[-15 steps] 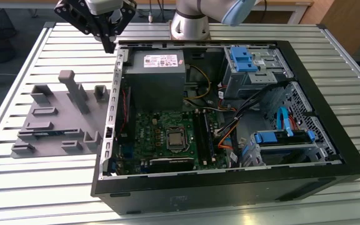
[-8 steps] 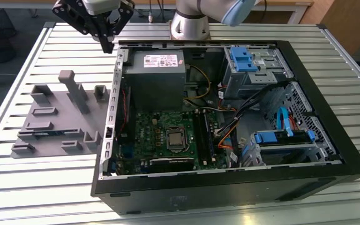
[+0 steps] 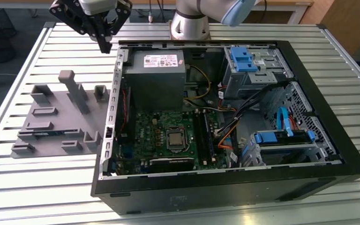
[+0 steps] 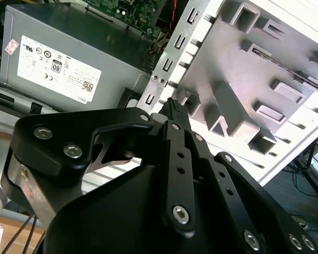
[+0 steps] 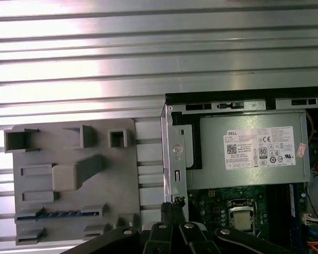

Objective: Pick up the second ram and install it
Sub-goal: 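Reach for the second ram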

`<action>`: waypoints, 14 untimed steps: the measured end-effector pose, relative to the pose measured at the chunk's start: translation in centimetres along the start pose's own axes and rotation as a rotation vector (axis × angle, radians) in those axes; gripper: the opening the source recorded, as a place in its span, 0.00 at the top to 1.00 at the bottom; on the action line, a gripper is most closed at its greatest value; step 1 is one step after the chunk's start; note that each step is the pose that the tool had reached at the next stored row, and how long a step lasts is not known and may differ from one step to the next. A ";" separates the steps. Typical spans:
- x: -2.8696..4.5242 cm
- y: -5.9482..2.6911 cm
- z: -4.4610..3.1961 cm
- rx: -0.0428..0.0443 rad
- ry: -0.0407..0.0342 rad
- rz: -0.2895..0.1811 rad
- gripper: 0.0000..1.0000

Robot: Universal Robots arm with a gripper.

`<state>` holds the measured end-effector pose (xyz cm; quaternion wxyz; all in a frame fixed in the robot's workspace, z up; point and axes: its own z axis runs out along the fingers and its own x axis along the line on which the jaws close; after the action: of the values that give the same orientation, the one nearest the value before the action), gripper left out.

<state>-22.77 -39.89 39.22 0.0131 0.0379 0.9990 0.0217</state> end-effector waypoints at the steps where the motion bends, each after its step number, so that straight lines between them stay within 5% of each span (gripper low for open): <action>1: 0.07 -0.01 -0.01 0.0001 0.0001 0.000 0.89; 14: 1.03 -0.08 -0.01 0.0000 0.0000 0.000 0.89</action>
<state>-23.80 -39.89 39.20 0.0131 0.0379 0.9990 0.0217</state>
